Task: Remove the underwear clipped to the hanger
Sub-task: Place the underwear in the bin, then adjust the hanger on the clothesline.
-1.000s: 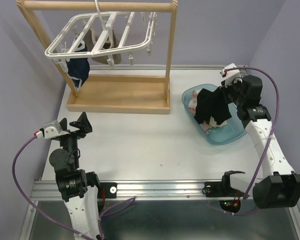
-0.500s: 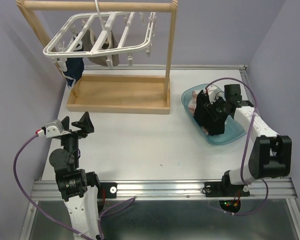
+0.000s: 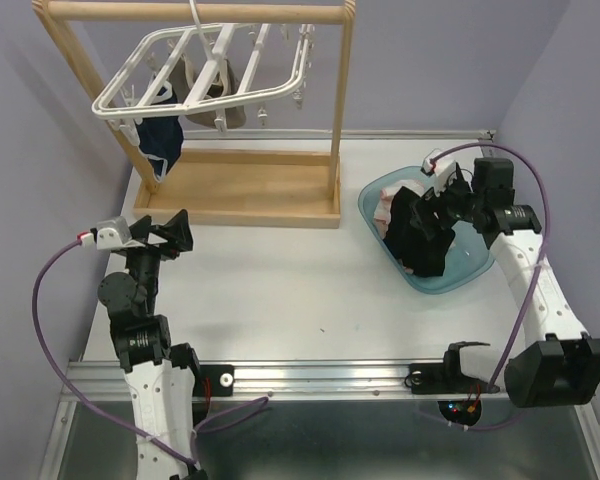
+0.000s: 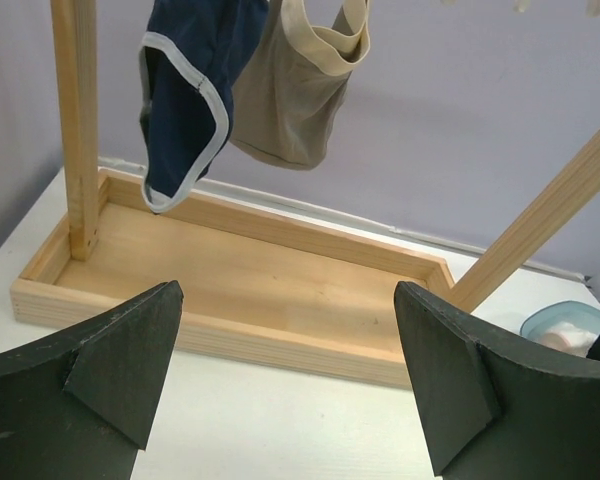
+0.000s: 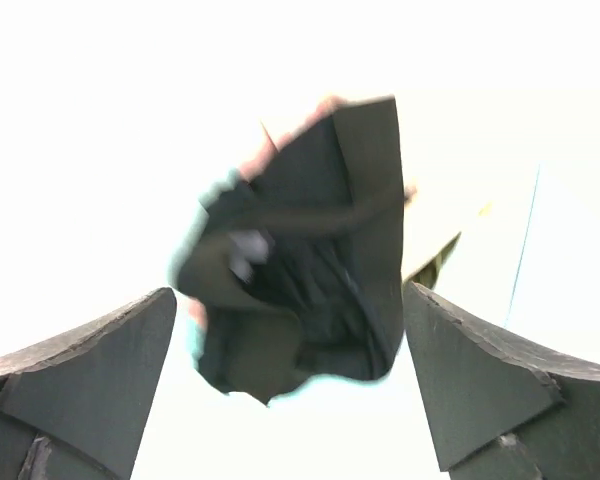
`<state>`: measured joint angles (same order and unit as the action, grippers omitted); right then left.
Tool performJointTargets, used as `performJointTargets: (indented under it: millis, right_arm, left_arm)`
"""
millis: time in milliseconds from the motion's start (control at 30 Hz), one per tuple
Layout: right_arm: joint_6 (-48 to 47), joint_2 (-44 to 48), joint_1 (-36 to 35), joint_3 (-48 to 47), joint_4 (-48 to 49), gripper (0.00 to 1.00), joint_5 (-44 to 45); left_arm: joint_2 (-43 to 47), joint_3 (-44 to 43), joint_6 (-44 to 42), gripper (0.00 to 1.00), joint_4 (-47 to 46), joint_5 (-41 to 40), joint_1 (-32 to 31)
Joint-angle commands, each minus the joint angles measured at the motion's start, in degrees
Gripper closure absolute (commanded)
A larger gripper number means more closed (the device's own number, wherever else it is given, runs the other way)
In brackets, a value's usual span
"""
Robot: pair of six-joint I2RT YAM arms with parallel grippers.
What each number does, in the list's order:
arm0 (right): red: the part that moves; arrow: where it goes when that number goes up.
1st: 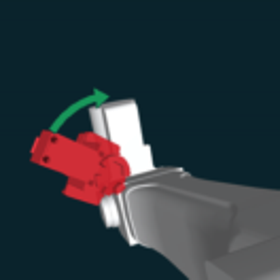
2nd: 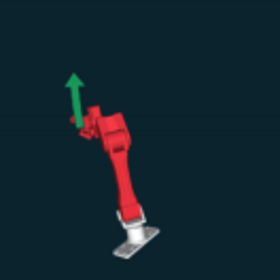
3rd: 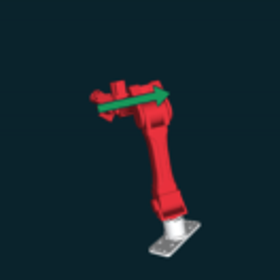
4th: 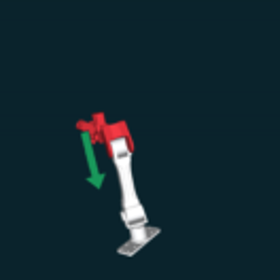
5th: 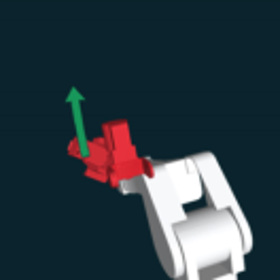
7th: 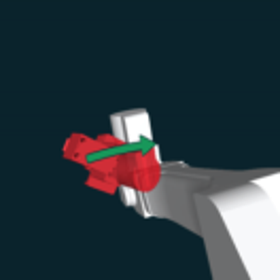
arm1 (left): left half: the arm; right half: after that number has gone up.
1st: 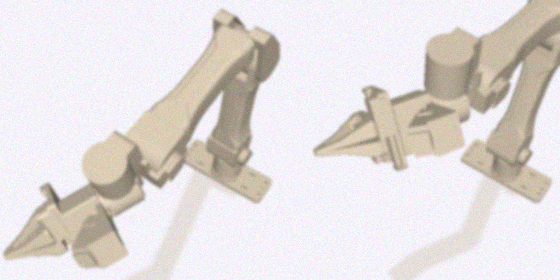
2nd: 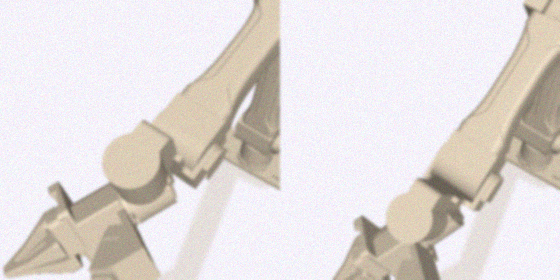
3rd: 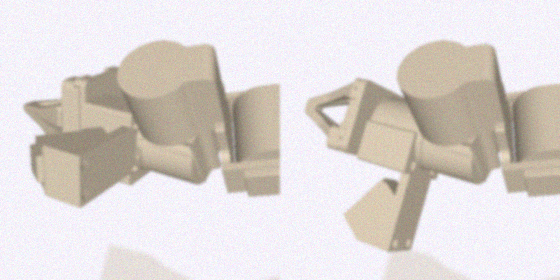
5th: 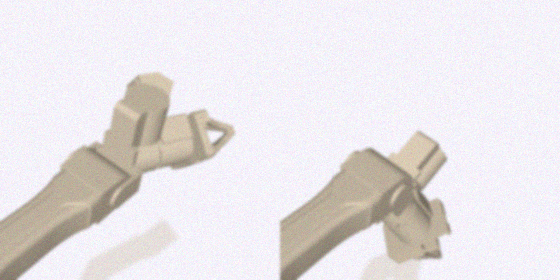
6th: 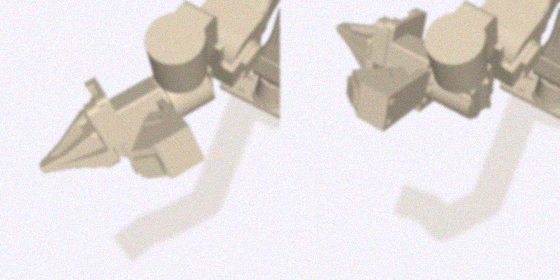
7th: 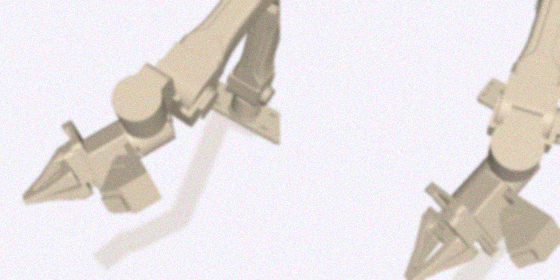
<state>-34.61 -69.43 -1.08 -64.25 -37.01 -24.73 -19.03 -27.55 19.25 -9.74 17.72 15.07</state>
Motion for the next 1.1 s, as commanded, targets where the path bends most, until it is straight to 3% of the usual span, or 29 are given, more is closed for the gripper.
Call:
performJointTargets:
  millis: [0,133,267,433,567,800,1067]
  right_arm:
    - [4.55,4.12,0.29,-3.86,0.28,0.0,-15.05]
    - [6.39,5.88,0.29,-4.31,0.45,0.0,-36.19]
    - [2.81,5.18,0.2,-0.46,0.8,0.0,-49.26]
    - [2.35,3.34,0.29,3.25,0.89,0.0,-45.67]
    - [2.53,3.25,0.03,3.78,0.89,0.0,-47.59]
    - [2.27,2.81,-0.67,4.04,0.98,0.0,-46.99]
    - [2.09,2.46,-1.91,4.13,0.98,0.0,-45.93]
  left_arm:
    - [-6.26,1.62,4.31,0.01,-14.67,1.97,-0.22]
    - [-14.62,-1.26,5.8,0.01,-22.76,-0.31,-0.13]
    - [-23.06,-3.91,4.67,0.01,-28.38,-4.87,-0.04]
    - [-32.36,-5.58,-0.69,0.01,-34.64,-11.46,0.05]
    - [-37.3,-6.28,-5.61,0.01,-41.74,-14.64,1.01]
    - [-49.86,-12.87,-8.88,0.1,-46.07,-5.51,2.42]
    - [-56.2,-16.39,-9.84,0.14,-53.8,0.56,2.59]
